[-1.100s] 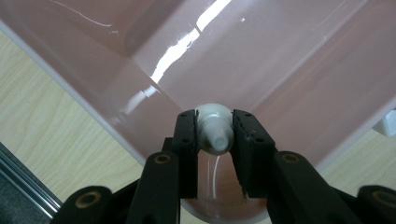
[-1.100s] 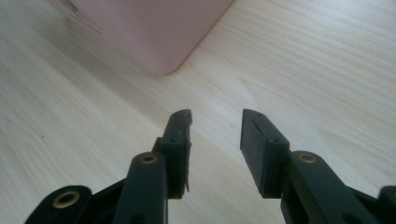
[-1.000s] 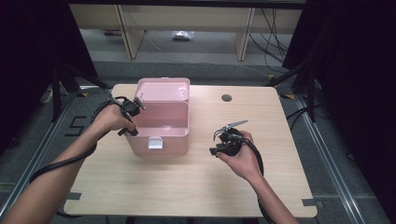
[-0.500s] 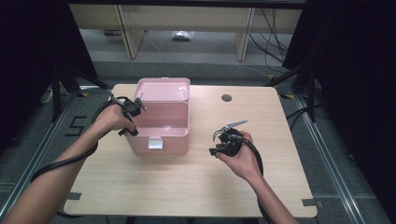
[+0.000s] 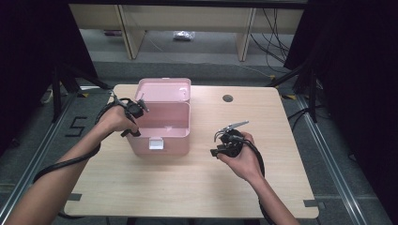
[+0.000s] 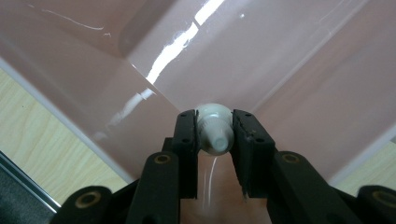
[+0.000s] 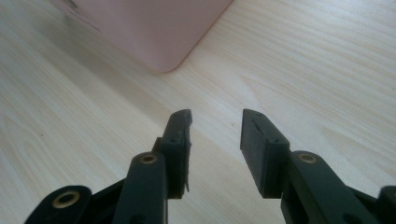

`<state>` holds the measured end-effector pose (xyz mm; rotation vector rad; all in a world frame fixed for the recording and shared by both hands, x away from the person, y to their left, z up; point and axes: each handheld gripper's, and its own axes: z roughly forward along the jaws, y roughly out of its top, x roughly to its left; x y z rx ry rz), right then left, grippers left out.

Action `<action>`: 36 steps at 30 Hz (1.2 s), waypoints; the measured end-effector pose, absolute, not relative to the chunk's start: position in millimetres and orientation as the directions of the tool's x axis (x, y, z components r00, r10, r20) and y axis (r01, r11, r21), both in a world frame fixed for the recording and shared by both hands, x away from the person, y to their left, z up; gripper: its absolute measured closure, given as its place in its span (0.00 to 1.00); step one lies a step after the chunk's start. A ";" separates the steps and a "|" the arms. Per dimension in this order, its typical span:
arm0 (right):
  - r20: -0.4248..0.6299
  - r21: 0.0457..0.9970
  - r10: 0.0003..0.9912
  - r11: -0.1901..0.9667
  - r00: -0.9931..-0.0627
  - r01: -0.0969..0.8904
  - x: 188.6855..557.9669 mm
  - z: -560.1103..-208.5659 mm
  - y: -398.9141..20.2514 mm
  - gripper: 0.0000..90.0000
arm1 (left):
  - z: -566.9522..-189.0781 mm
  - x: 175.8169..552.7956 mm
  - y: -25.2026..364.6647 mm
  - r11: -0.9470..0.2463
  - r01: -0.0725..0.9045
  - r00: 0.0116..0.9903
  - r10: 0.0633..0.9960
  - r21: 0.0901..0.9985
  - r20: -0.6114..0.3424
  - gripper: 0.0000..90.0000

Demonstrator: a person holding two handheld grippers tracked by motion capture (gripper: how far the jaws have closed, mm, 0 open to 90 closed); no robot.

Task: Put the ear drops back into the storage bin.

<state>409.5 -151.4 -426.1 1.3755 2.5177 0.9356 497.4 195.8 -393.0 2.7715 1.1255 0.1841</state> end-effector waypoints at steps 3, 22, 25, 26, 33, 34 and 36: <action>0.170 0.575 0.793 0.402 -0.585 0.713 410.2 -426.5 -152.1 0.71 | -393.8 496.9 194.7 -0.703 0.688 0.707 0.705 0.179 0.055 0.79; 0.167 0.565 0.795 0.408 -0.583 0.718 409.3 -427.2 -150.9 0.70 | -399.0 497.5 192.9 -0.708 0.685 0.712 0.701 0.171 0.052 0.79; 0.154 0.574 0.792 0.416 -0.591 0.706 410.3 -427.5 -151.7 0.70 | -398.9 497.8 192.9 -0.708 0.686 0.711 0.701 0.166 0.052 0.79; 0.154 0.574 0.790 0.417 -0.594 0.704 410.2 -427.3 -151.8 0.70 | -399.3 497.7 192.9 -0.707 0.686 0.710 0.702 0.169 0.053 0.79; 0.153 0.574 0.790 0.418 -0.594 0.704 410.7 -428.2 -151.9 0.70 | -402.9 498.7 192.8 -0.707 0.687 0.710 0.702 0.172 0.053 0.79; 0.153 0.573 0.790 0.418 -0.593 0.705 410.4 -427.9 -151.9 0.70 | -403.1 498.8 193.0 -0.707 0.687 0.710 0.703 0.168 0.052 0.79; 0.148 0.577 0.787 0.423 -0.599 0.699 410.8 -428.2 -152.2 0.70 | -403.1 498.9 192.7 -0.708 0.689 0.710 0.702 0.156 0.052 0.79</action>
